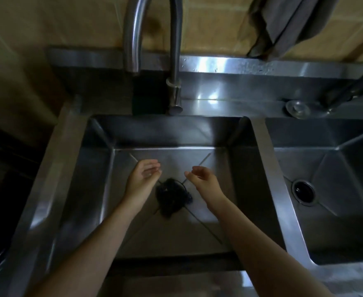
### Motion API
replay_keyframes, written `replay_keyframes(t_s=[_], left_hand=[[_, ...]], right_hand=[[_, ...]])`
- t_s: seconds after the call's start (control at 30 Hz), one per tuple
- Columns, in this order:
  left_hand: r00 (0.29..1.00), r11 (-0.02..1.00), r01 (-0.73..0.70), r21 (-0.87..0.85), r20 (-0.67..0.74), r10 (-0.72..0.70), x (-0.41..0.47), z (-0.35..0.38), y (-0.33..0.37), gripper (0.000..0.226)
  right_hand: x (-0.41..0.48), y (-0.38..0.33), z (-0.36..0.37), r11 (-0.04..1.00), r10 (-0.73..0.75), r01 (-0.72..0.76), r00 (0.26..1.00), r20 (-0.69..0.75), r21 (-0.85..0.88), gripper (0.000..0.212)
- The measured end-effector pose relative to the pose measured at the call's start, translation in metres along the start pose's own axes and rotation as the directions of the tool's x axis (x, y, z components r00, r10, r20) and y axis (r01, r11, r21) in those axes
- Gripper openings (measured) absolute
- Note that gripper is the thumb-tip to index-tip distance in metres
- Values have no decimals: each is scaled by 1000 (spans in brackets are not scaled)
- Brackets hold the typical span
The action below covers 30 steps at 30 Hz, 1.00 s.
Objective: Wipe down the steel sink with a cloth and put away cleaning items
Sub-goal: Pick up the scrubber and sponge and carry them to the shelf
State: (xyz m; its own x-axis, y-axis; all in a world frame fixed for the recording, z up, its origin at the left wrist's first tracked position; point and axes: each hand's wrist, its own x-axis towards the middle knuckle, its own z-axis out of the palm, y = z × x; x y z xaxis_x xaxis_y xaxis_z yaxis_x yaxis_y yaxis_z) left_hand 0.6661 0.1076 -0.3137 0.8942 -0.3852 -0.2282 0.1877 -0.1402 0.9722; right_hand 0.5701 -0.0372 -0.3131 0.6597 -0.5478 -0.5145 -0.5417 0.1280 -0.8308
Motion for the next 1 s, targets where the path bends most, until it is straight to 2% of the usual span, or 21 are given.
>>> replay_keyframes(t_s=[0.13,0.3,0.43,0.6,0.77,0.93,1.0], left_hand=[[997,997,67,38,-52,-65,10,1,-42,25],[983,986,165,25,-85,-162,19,4,-78,25],[980,983,184,-1,-84,-183,24,7,-90,26],[975,980,200,-12,-95,-200,32,8,-100,24],[978,983,180,-19,-108,-181,39,4,-106,26],[977,982,187,-2,-106,-186,40,2,-110,23],[977,982,187,2,-108,-186,40,1,-109,22]], right_hand=[[28,36,10,994,52,-45,997,62,-104,26],[54,72,25,965,187,-182,982,8,-187,56],[74,91,36,895,127,-85,990,68,-437,55],[93,106,50,827,165,-105,984,61,-553,61],[101,120,52,779,145,-119,989,-7,-616,62],[106,125,57,686,130,-112,991,-30,-719,54],[107,128,60,681,142,-119,989,-29,-722,52]])
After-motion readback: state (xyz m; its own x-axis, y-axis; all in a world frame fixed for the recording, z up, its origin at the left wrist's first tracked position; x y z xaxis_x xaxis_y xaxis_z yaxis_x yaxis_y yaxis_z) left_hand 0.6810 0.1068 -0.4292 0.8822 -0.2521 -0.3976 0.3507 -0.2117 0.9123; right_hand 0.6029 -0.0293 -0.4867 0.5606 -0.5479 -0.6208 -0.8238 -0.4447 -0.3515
